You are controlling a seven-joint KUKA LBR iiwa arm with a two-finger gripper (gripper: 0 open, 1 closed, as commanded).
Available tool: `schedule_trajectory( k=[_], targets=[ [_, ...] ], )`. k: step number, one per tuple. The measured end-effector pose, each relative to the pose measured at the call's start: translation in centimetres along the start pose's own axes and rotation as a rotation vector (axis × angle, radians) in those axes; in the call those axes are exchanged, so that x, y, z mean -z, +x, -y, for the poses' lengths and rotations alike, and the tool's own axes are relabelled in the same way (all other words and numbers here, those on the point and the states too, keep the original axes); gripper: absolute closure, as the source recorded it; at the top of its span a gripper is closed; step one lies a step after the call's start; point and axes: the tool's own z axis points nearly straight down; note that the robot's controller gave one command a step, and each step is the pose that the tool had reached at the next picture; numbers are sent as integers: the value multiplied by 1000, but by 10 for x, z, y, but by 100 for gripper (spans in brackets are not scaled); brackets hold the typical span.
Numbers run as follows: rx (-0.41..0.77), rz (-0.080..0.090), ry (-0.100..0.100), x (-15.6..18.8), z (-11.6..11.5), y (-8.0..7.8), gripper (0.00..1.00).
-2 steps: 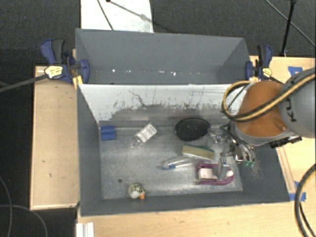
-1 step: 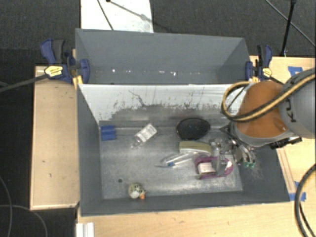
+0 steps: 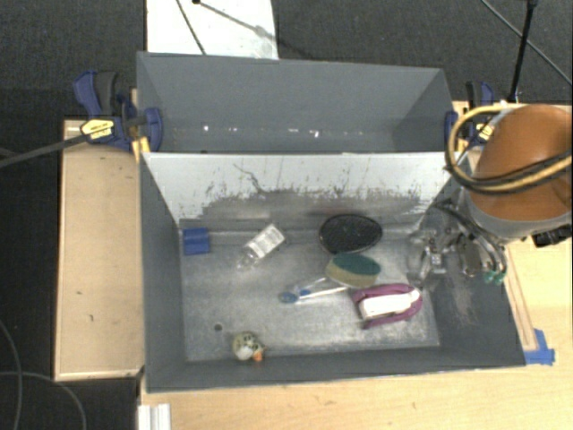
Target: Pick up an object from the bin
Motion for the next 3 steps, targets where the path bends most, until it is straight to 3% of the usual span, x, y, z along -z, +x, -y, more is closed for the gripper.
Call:
schedule_trajectory(
  k=[1,2,3],
  targets=[
    [0,-7,-1,-5,0,1,0],
    [-1,-12,-2,-122,-22,-18,0],
    [-1,-33,-2,-118,-20,-14,100]
  ],
)
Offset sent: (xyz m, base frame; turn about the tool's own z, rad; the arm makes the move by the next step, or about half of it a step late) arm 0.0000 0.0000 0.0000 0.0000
